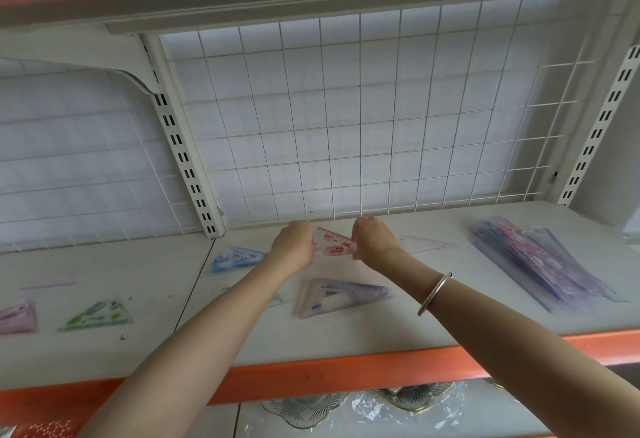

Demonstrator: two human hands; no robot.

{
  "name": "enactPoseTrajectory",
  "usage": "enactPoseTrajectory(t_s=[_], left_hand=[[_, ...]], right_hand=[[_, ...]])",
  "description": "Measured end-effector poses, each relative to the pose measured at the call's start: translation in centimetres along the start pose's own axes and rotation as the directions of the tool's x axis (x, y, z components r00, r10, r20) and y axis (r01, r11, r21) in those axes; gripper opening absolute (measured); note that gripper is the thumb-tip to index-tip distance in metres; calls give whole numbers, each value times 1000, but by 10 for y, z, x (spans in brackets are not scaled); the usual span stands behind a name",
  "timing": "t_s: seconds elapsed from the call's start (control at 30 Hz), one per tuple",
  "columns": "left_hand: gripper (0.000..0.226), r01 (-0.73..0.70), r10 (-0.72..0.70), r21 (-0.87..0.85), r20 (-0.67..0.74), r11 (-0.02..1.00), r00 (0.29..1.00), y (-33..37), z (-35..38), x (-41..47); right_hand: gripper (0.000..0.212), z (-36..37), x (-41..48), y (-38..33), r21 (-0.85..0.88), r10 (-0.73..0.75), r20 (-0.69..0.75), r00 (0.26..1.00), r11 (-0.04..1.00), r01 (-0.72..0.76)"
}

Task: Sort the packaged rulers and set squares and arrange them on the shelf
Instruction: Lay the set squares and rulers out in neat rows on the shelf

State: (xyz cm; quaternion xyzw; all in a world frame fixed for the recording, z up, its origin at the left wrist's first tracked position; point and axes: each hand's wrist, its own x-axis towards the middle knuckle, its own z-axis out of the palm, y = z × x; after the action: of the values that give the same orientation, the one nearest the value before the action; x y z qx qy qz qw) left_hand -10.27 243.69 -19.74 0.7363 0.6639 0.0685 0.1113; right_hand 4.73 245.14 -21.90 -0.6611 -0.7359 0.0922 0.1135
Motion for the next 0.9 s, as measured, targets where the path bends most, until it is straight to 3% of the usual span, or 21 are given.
enactPoseTrajectory(t_s=[0.17,0.27,0.5,0.9], left_hand=[[31,34,-34,25,-35,999,999,1,2,0],[37,59,-59,51,-12,997,998,1,6,2],[36,65,-66,56,6,996,998,3,7,8],[38,86,-93,122,54,989,994,3,7,17]], right_hand=[[40,-4,3,2,49,20,37,999,999,-22],[36,-7,4,3,78,11,52,999,997,-15],[29,-13,9,6,112,-26,108,994,994,13],[41,-13,14,10,137,-54,133,990,990,36]])
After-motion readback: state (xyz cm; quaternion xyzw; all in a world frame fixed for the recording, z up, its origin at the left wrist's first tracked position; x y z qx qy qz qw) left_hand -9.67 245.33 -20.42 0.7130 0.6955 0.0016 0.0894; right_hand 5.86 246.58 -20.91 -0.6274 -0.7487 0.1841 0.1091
